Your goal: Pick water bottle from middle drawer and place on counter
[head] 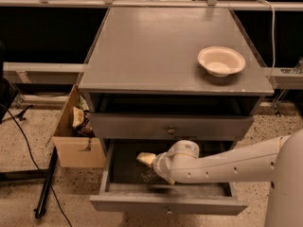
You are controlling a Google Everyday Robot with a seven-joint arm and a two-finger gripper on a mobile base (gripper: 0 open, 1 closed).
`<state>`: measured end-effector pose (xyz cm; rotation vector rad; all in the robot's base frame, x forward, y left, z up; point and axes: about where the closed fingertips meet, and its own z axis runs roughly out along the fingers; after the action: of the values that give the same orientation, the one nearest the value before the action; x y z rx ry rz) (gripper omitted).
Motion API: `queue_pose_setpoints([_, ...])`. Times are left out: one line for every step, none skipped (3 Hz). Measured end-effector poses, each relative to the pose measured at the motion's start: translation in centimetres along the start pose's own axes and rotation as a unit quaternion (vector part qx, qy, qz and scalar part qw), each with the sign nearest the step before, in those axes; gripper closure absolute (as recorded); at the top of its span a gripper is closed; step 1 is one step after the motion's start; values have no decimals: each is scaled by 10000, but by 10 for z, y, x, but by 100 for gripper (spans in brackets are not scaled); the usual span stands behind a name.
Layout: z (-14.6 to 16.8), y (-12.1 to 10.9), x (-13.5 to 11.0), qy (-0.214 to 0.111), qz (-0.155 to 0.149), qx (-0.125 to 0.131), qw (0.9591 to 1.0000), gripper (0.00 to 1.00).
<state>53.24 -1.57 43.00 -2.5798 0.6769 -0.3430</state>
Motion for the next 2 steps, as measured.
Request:
queue_pose_setpoints([1,0,-1,-2,-12,-11,10000,0])
queue_pose_setpoints([9,3,7,13,139,128,9998,0])
